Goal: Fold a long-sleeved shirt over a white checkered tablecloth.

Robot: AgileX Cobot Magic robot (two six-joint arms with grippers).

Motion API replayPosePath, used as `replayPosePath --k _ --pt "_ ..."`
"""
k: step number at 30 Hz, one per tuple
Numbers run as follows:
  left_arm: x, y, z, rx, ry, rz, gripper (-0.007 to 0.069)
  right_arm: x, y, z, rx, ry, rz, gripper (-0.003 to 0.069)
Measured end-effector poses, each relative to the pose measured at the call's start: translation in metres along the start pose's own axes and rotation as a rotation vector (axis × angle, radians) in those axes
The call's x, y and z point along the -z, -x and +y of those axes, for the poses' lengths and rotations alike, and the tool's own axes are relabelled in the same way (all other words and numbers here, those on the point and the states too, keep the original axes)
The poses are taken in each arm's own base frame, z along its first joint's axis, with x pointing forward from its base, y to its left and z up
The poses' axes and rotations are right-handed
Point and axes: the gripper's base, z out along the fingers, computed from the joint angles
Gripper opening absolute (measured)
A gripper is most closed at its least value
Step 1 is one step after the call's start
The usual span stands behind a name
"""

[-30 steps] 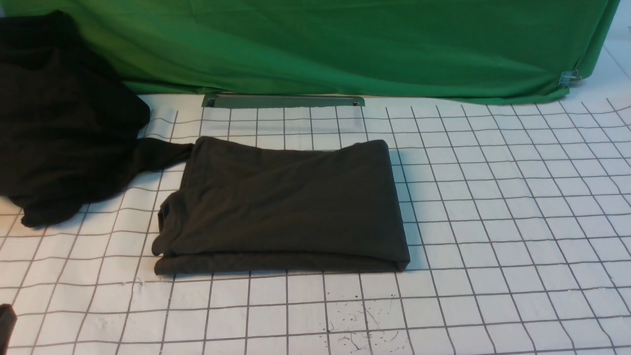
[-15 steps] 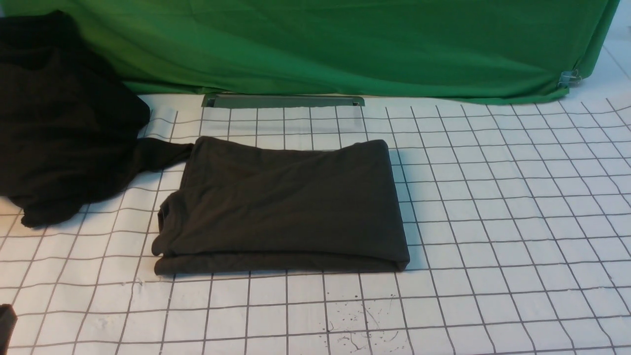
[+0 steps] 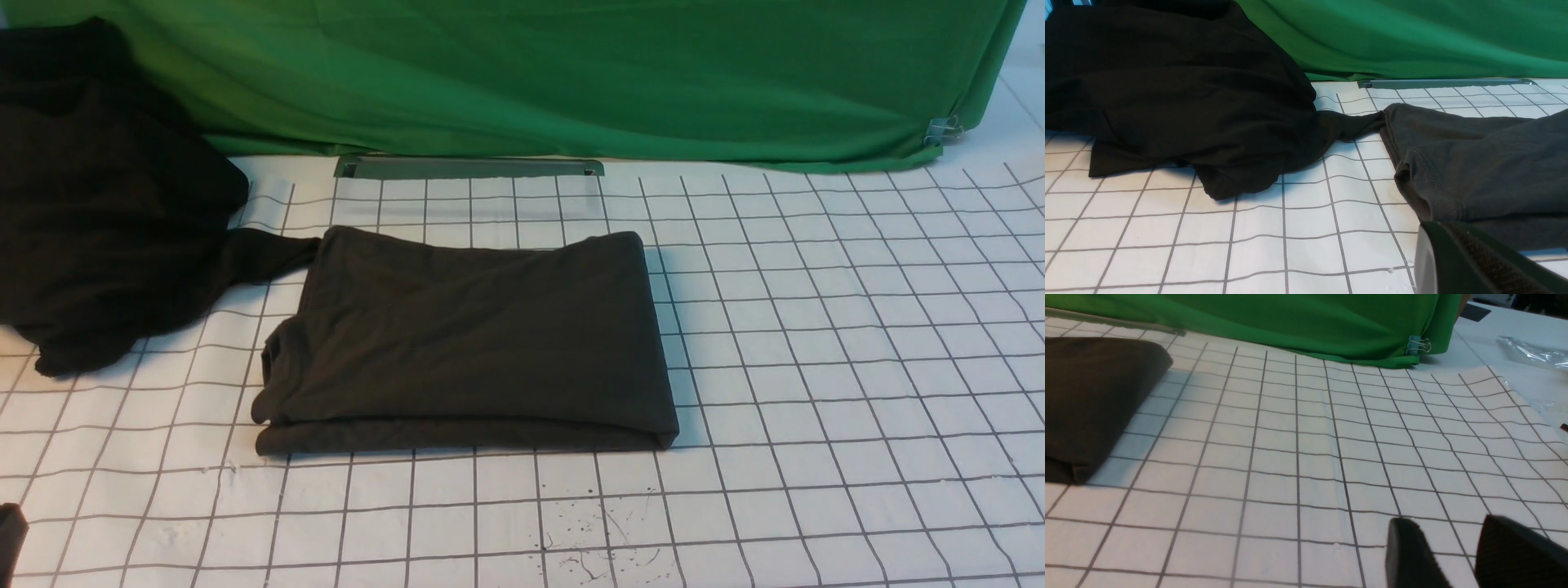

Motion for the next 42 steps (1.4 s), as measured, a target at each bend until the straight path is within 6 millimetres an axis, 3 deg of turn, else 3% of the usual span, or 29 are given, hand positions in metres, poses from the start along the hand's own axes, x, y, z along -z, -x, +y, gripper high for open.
replayPosePath --k 42 --pt "0.0001 -0.0047 -0.0003 0.000 -0.003 0.052 0.0003 0.0000 0.0000 0.0000 -0.014 0.000 0.000 0.0242"
